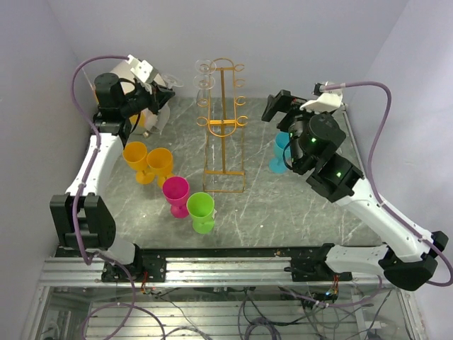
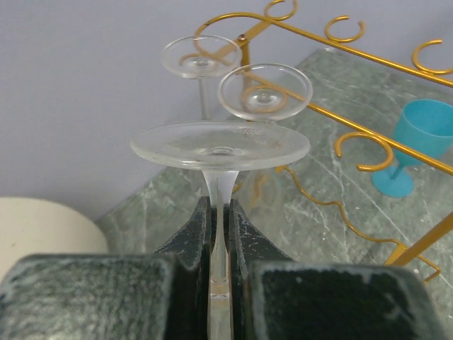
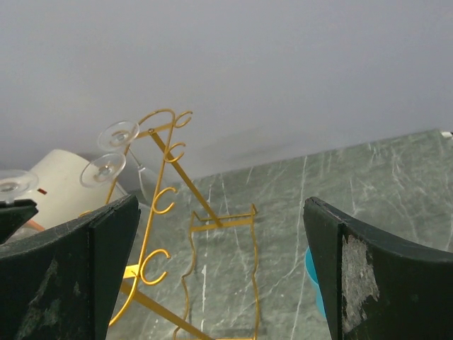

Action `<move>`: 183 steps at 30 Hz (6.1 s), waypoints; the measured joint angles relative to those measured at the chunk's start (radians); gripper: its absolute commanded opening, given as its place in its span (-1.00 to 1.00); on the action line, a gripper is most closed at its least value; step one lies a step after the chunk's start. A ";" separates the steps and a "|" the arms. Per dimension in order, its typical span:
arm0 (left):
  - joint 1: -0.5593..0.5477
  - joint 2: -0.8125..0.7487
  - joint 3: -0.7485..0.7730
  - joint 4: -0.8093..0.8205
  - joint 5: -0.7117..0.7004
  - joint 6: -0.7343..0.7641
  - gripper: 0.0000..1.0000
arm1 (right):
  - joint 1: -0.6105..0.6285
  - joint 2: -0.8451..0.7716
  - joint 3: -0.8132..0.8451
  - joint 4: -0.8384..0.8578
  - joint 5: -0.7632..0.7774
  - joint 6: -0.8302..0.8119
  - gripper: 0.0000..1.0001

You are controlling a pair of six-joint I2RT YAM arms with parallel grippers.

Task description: Place the wine glass upside down on the wine glass rack

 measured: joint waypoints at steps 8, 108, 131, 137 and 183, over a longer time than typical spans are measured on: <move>0.001 0.093 0.000 0.189 0.200 -0.056 -0.86 | -0.026 -0.042 -0.080 -0.072 -0.005 0.071 0.99; -0.092 0.296 -0.077 0.874 0.479 -0.379 -0.86 | -0.628 0.350 -0.135 -0.488 -0.586 0.315 0.15; -0.120 0.308 -0.067 0.760 0.484 -0.284 -0.86 | -0.628 0.344 -0.148 -0.476 -0.588 0.314 0.14; -0.135 0.314 -0.034 0.644 0.483 -0.205 -0.86 | -0.628 0.344 -0.150 -0.470 -0.592 0.312 0.12; -0.083 0.124 -0.065 0.081 0.245 0.216 0.99 | -0.630 0.217 0.037 -0.619 -0.561 0.211 -1.00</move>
